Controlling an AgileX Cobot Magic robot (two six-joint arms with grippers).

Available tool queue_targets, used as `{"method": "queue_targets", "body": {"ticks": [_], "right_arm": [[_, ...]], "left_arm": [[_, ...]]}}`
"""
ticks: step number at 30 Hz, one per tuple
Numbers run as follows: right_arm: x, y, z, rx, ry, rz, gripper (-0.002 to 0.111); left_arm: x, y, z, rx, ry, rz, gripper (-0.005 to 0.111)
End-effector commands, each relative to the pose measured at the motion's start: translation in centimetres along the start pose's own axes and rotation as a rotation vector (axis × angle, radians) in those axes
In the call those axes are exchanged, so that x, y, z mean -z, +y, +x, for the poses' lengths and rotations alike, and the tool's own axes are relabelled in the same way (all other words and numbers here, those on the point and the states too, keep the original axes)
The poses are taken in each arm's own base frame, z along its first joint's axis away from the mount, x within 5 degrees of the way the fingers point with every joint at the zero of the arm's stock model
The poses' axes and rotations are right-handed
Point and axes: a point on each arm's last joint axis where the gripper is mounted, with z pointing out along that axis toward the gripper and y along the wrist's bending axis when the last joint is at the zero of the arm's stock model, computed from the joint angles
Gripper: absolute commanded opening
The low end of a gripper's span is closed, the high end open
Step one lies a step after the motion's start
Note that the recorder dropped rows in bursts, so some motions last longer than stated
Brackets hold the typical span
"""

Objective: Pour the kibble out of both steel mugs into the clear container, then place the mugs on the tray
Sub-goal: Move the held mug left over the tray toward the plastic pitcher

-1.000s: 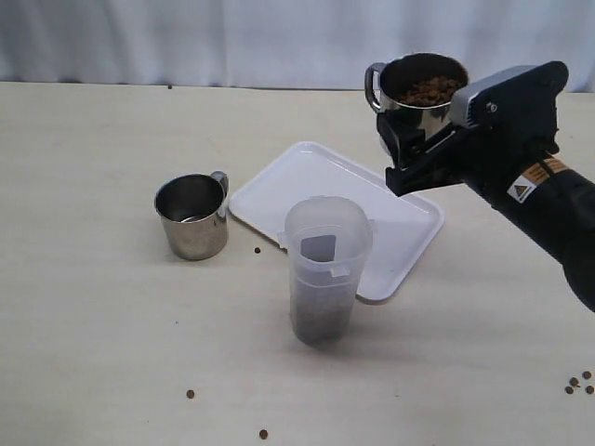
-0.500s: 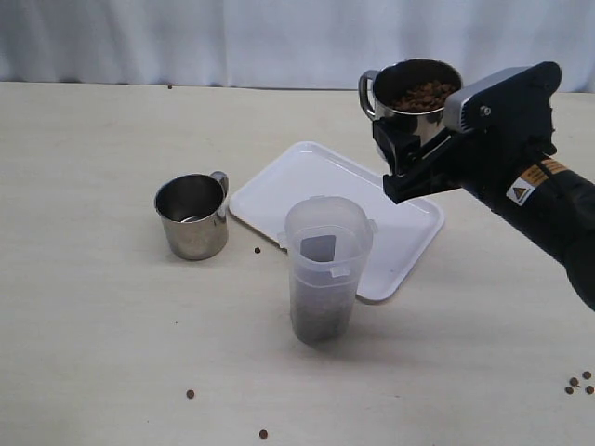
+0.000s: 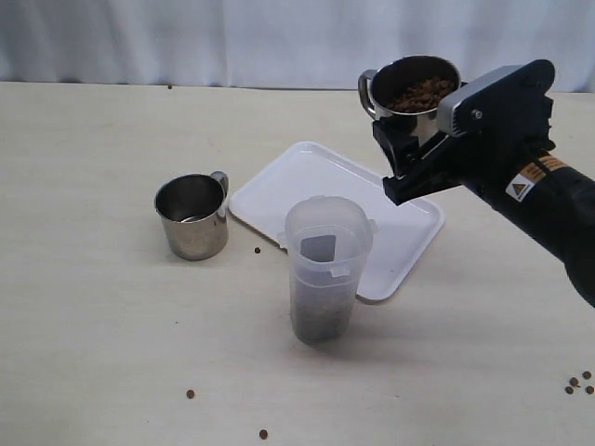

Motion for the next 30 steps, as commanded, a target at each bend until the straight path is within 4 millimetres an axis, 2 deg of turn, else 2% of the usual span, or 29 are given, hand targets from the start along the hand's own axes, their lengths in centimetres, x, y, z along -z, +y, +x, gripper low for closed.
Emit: {"method": "queue_targets", "body": {"ticks": [1, 17, 21, 30], "right_arm": [[-0.3, -0.3, -1.1, 0.037, -0.038, 0.016, 0.005], [-0.4, -0.4, -1.3, 0.067, -0.034, 0.016, 0.005], [-0.5, 0.6, -1.6, 0.102, -0.044, -0.014, 0.005], [-0.4, 2.1, -2.0, 0.179, -0.022, 0.037, 0.005]], "left_arm": [[0.1, 0.0, 0.0, 0.004, -0.01, 0.0, 0.0], [0.1, 0.0, 0.0, 0.004, -0.01, 0.0, 0.0], [0.1, 0.0, 0.0, 0.004, -0.01, 0.0, 0.0], [0.1, 0.0, 0.0, 0.004, -0.01, 0.0, 0.0]]}}
